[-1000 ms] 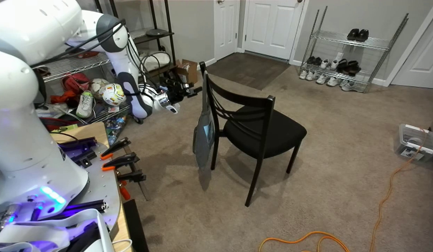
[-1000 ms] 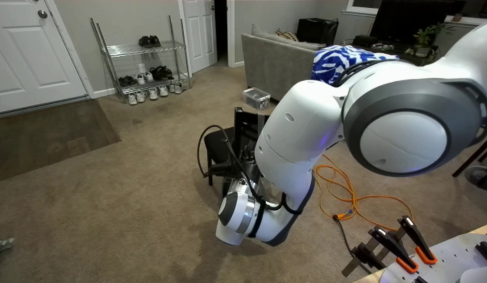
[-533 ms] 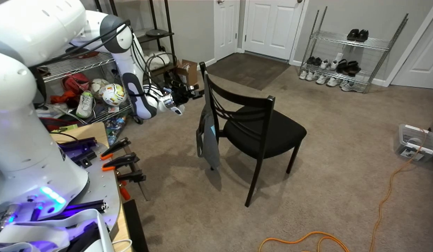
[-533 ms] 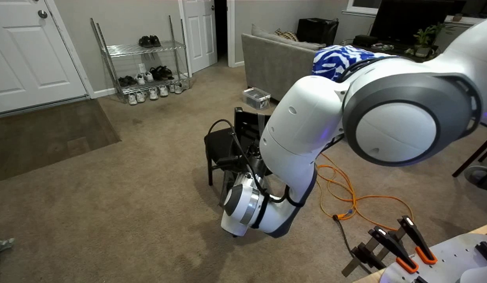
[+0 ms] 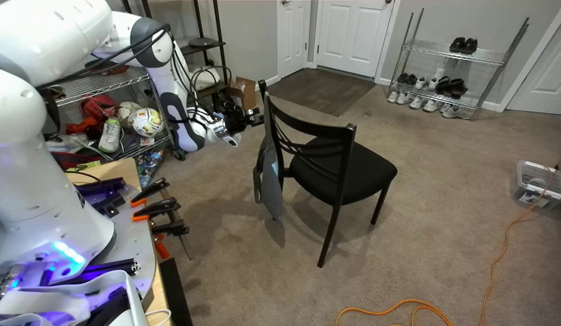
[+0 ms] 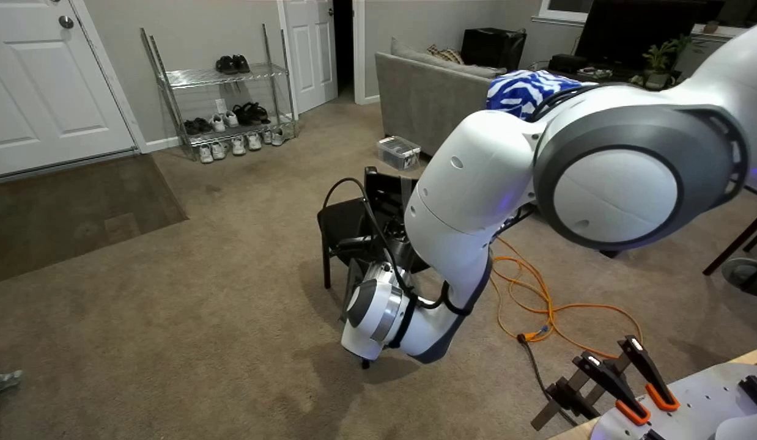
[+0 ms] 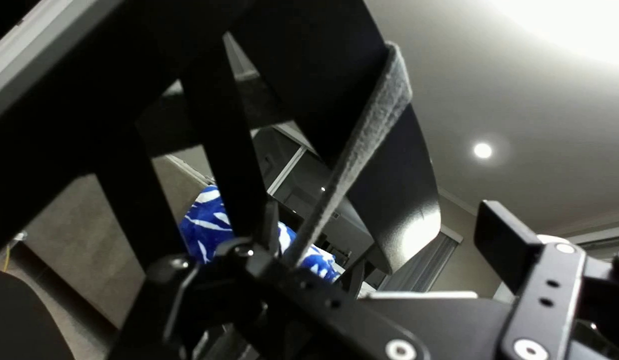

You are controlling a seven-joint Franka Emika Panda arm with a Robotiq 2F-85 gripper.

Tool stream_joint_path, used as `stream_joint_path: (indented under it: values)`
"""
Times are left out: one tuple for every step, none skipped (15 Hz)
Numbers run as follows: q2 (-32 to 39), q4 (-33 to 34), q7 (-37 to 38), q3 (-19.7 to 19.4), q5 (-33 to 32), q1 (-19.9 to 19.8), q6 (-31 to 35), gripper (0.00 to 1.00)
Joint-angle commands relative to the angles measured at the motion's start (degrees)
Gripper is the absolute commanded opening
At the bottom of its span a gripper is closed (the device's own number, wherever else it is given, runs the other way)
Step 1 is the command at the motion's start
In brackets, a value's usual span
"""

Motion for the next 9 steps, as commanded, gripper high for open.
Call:
stream_joint_path:
  values:
    - [-3.2, -2.8, 1.9, 0.7, -0.7, -0.4, -0.7, 1.00]
    - [-3.9, -3.5, 2.0, 0.5, -0.6, -0.4, -1.1, 1.00]
    - [-4.6, -4.2, 2.1, 0.4, -0.5, -0.4, -1.4, 1.00]
    - [-5.2, -4.9, 2.1, 0.3, -0.3, -0.5, -1.9, 1.00]
    - [-5.9, -5.5, 2.0, 0.1, -0.2, -0.6, -2.5, 1.00]
    - [-6.6, -6.4, 2.0, 0.0, -0.2, -0.7, -3.4, 1.00]
    - [-7.0, -6.9, 2.0, 0.1, -0.2, -0.8, -3.4, 1.00]
    - [-7.2, -7.5, 2.0, 0.1, -0.2, -0.9, -3.6, 1.00]
    - [-7.3, -7.8, 1.9, 0.2, -0.2, -0.9, -3.6, 1.00]
